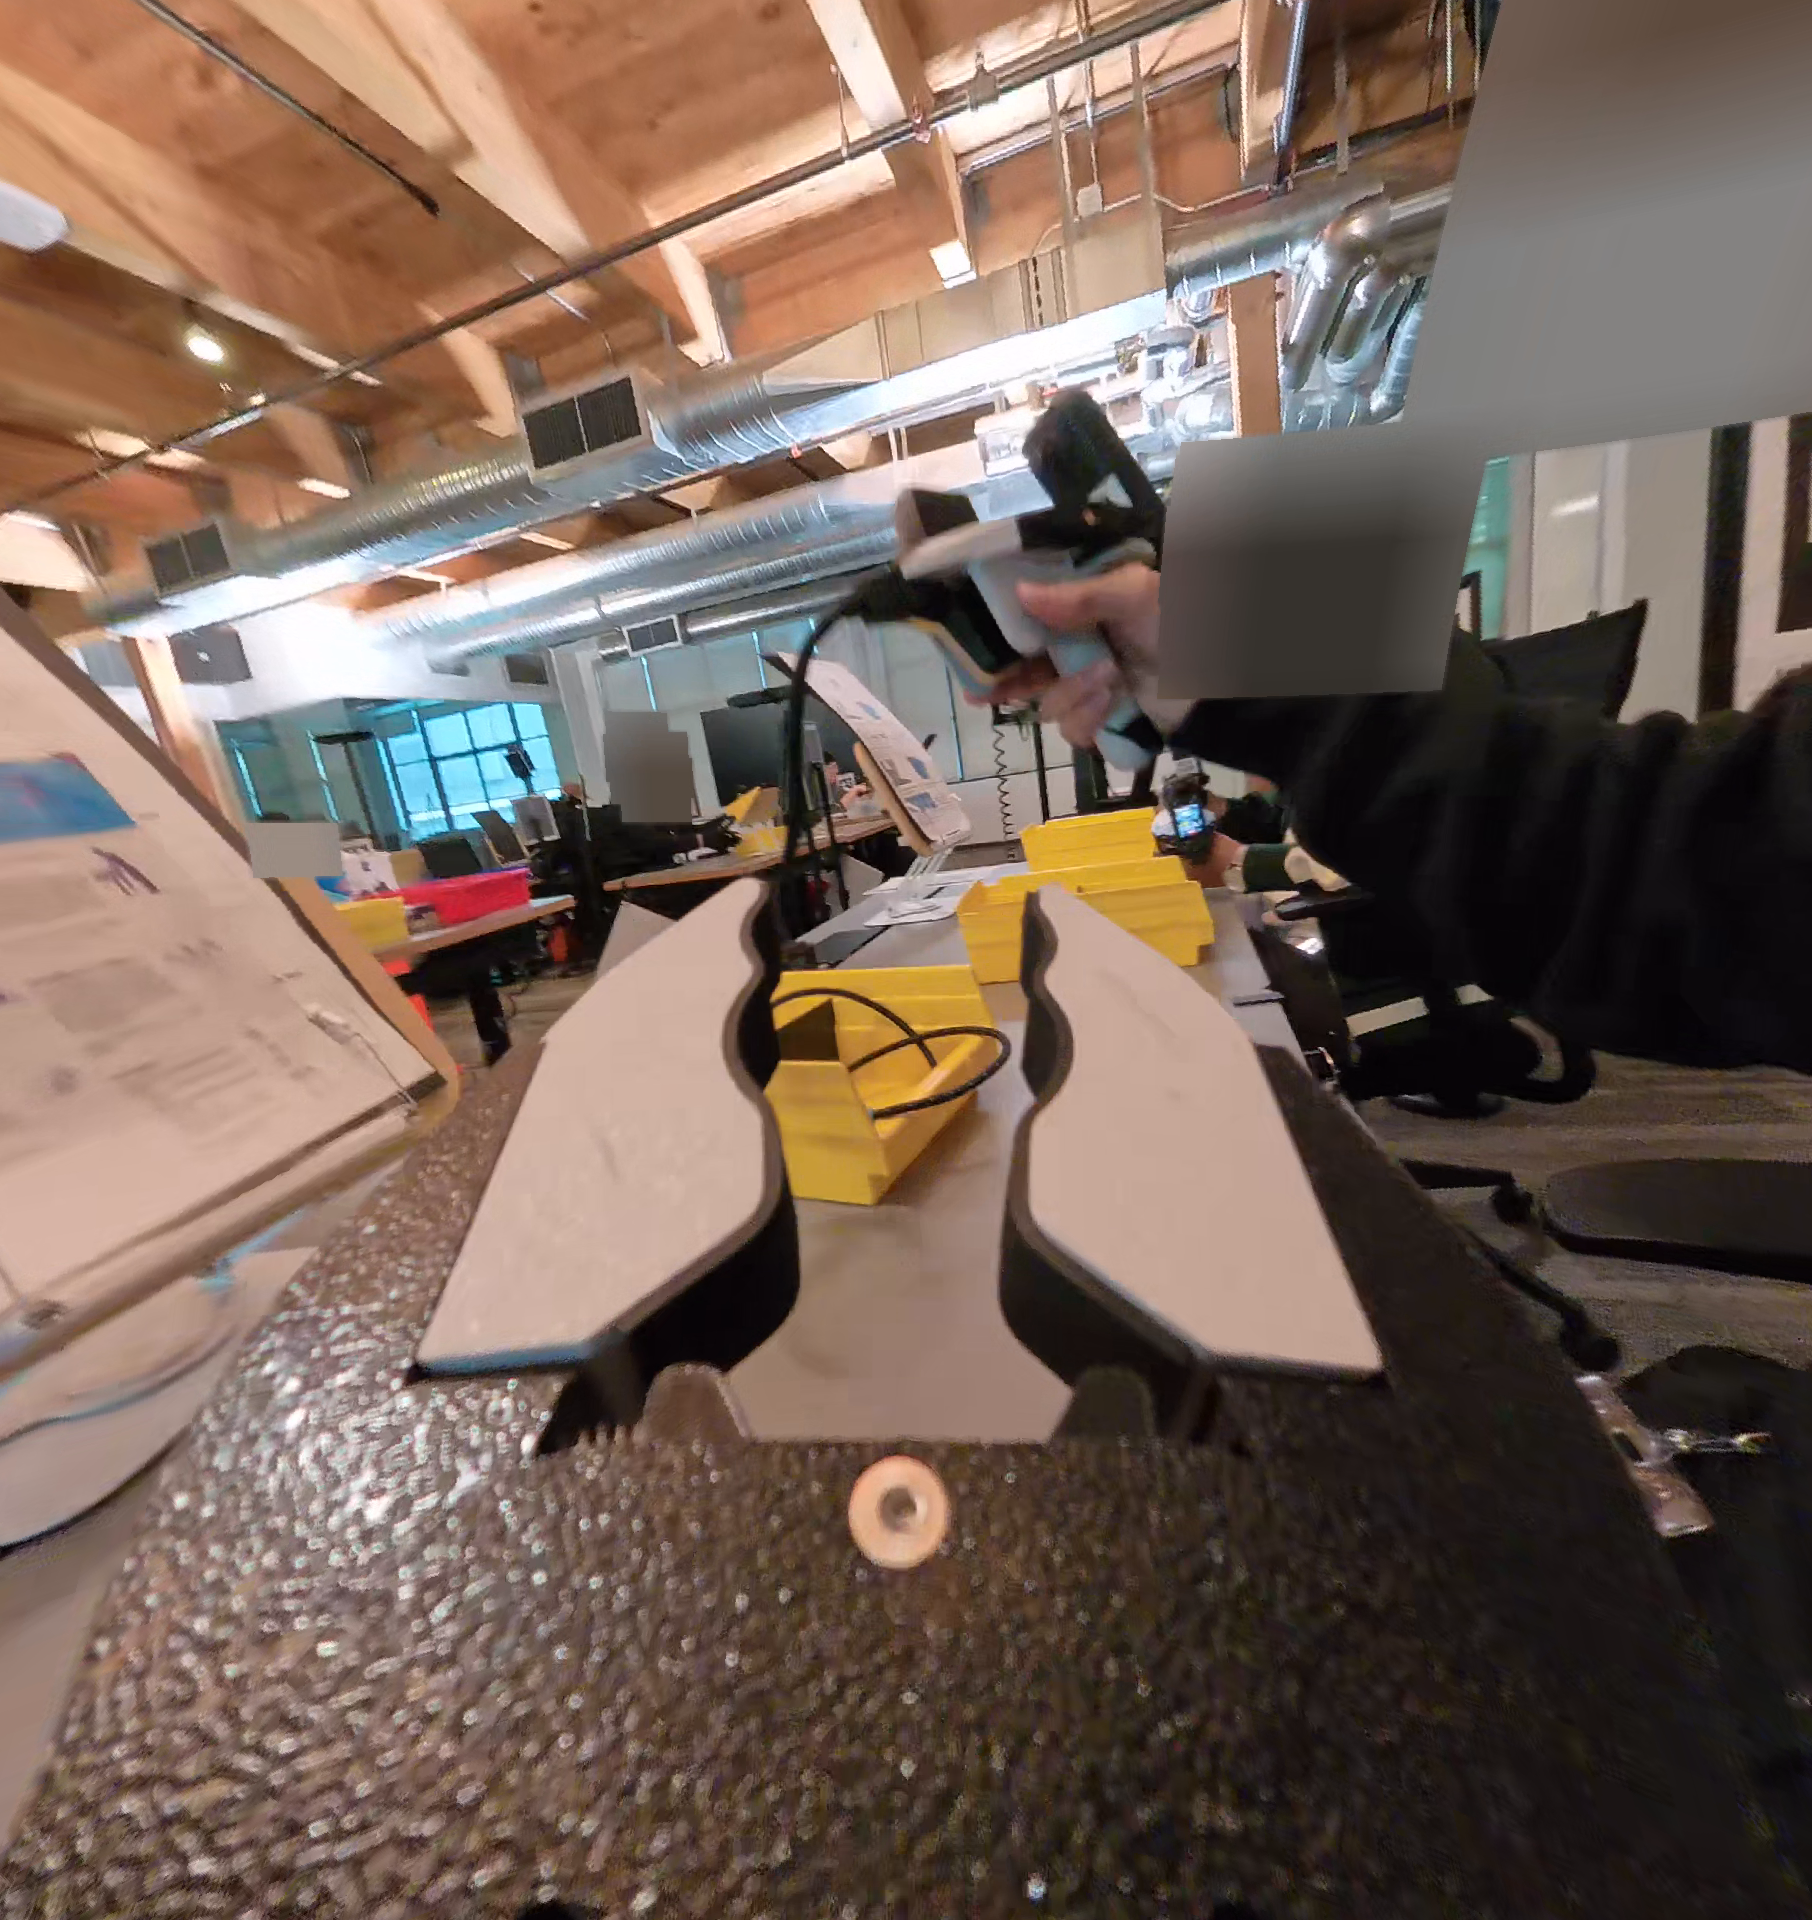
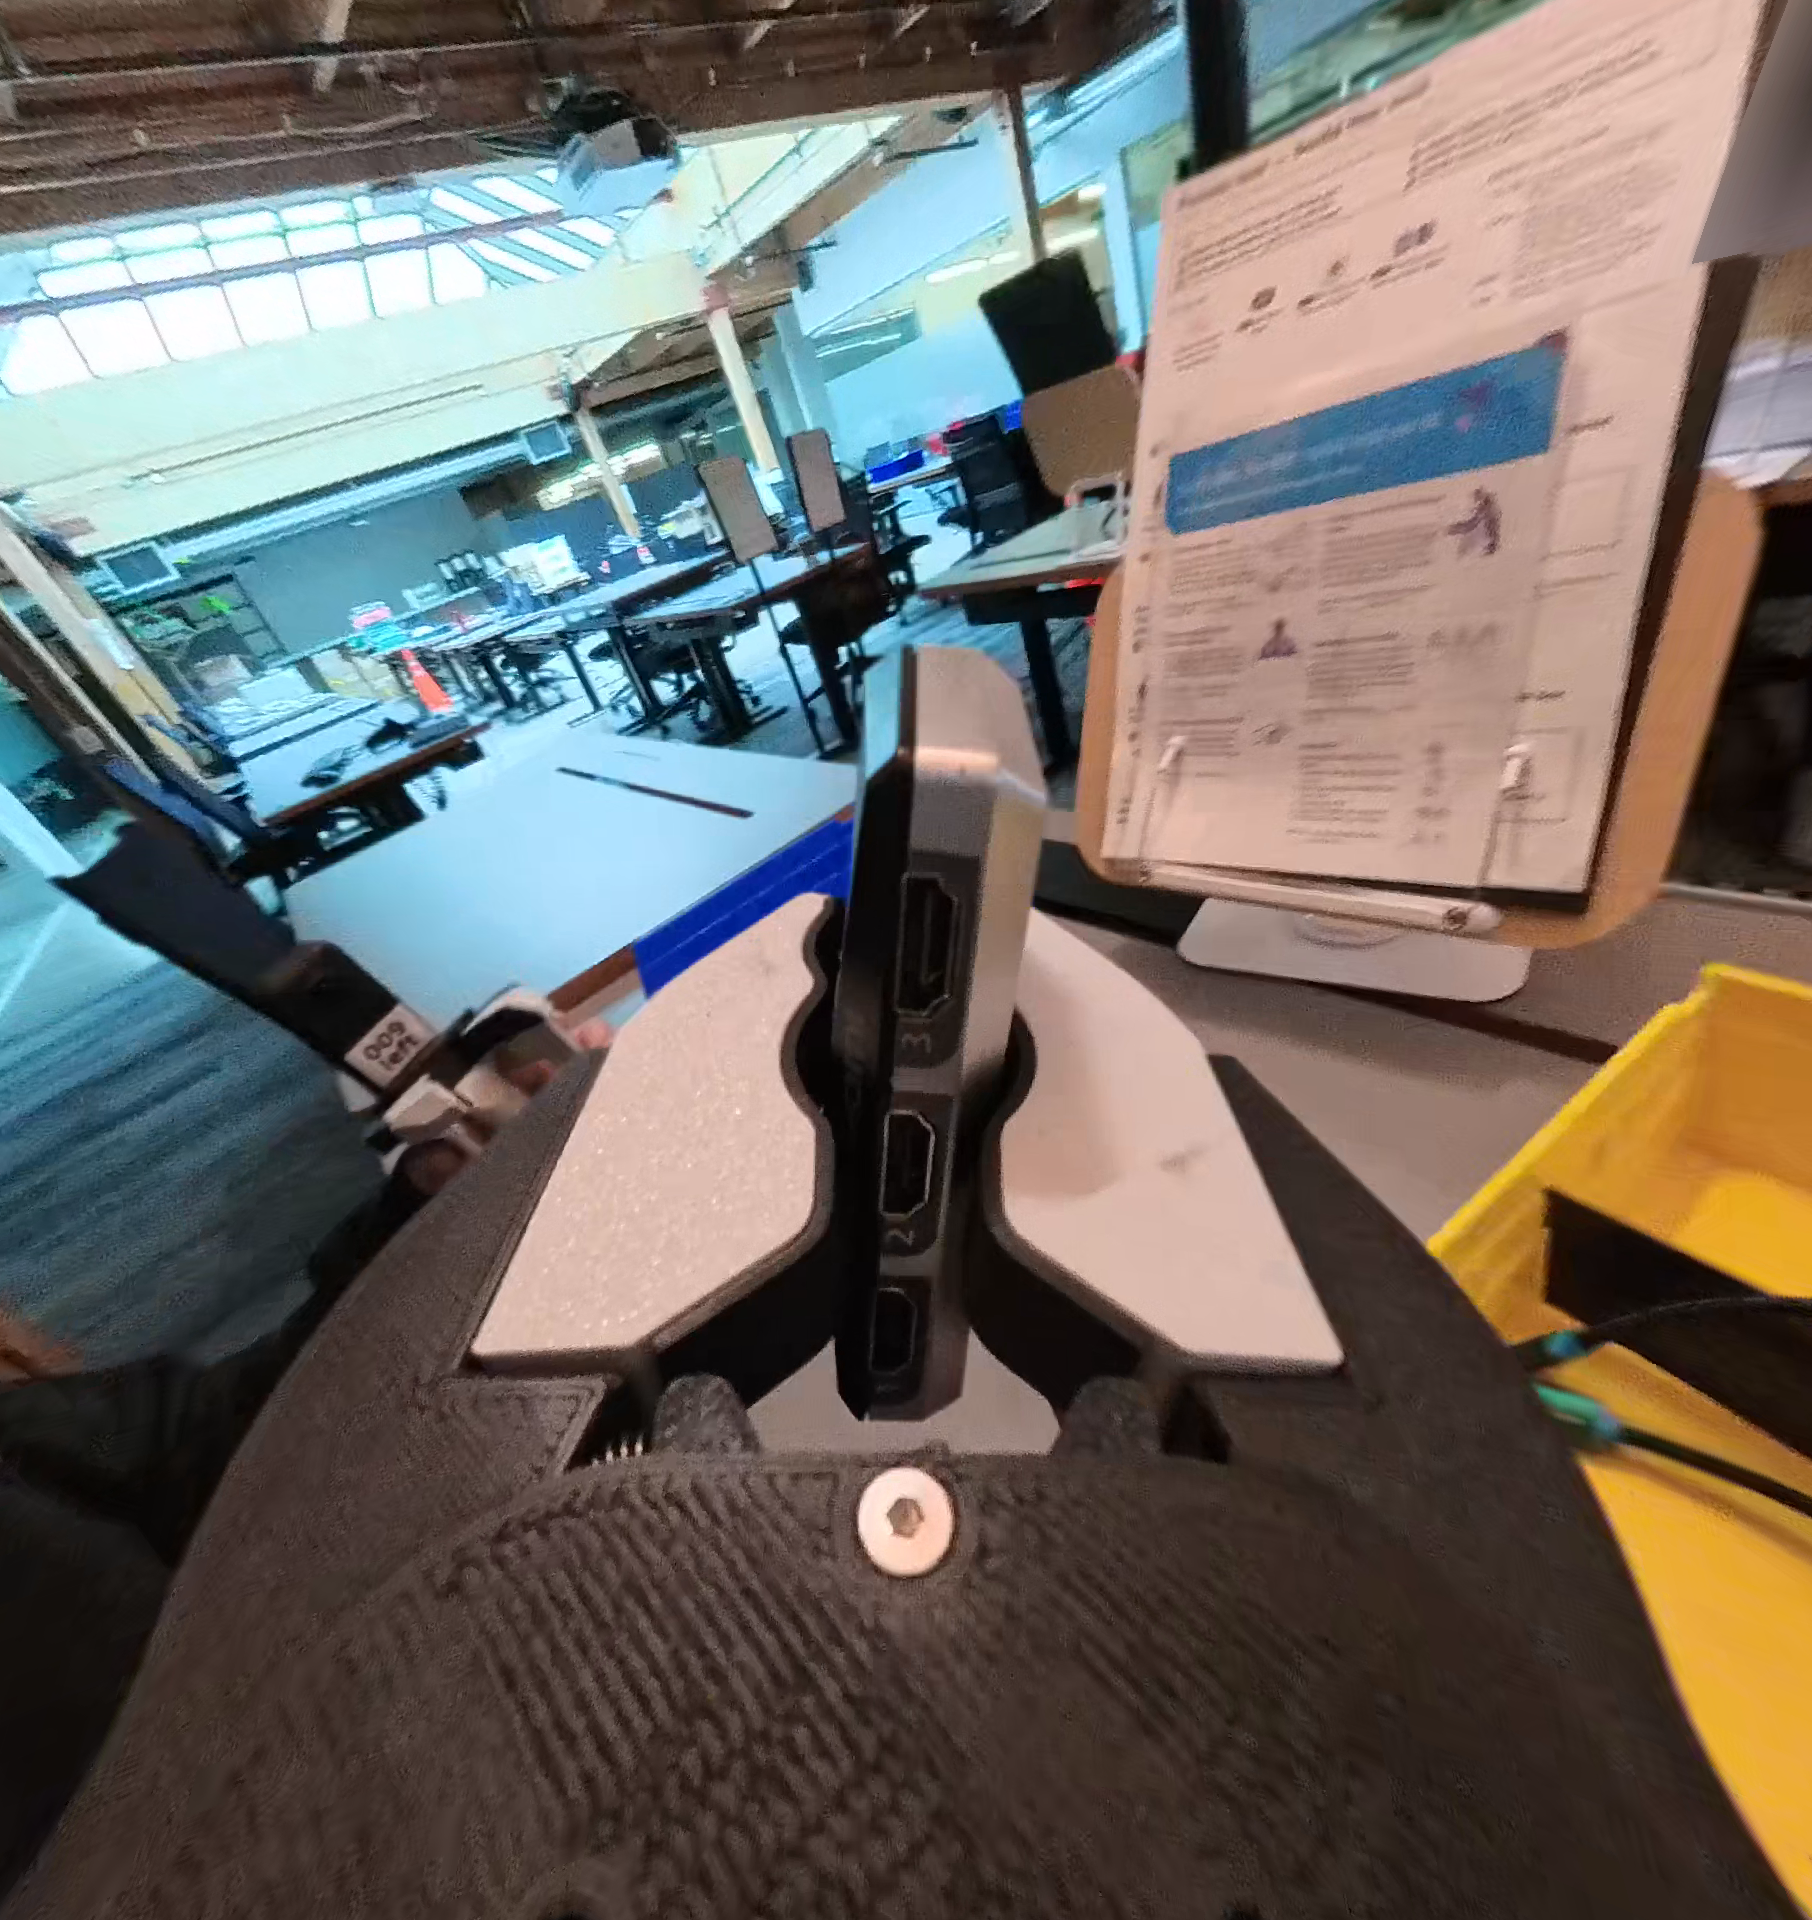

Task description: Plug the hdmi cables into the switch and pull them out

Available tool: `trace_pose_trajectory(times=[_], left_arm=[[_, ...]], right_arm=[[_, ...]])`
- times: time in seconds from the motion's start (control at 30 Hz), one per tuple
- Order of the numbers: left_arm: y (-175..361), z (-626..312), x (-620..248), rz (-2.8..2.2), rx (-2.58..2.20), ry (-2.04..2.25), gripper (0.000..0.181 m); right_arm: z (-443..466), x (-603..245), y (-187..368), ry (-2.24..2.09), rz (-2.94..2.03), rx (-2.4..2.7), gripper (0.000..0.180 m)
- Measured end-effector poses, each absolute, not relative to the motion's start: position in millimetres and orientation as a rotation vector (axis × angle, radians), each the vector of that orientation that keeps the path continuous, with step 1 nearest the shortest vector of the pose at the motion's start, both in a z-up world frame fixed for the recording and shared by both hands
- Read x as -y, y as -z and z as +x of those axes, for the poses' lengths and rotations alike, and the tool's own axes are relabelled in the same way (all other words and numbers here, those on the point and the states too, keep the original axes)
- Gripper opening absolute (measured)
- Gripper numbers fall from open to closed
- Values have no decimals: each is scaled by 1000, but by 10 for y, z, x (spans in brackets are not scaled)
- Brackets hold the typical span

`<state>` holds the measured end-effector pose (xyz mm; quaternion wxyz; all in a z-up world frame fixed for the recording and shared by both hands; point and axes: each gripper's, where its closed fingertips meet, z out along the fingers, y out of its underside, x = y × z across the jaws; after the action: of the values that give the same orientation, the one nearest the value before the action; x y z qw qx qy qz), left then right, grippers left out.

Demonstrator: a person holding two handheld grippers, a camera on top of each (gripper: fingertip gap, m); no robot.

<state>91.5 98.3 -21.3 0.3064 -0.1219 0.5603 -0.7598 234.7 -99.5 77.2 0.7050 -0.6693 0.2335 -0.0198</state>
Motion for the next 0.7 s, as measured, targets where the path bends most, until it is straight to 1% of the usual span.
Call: trace_pose_trajectory(times=[0.13,0.3,0.47,0.57,0.7], left_arm=[[438,1048,-873,-353,-1560,2020,43],[682,1143,-778,-355,-1674,1950,43],[839,1205,-755,-379,-1734,1954,42],[912,1242,-748,-402,-1750,1983,42],[1022,1299,-739,-442,-1769,2018,41]], right_arm=[[2923,1326,-1144,323,-1538,-590,24],[3643,1628,-1146,460,-1683,-726,24],[4129,1706,-628,447,-1984,-830,24],[4354,1699,-335,547,-2190,-850,24],[4562,1604,-29,727,-2548,-712,24]])
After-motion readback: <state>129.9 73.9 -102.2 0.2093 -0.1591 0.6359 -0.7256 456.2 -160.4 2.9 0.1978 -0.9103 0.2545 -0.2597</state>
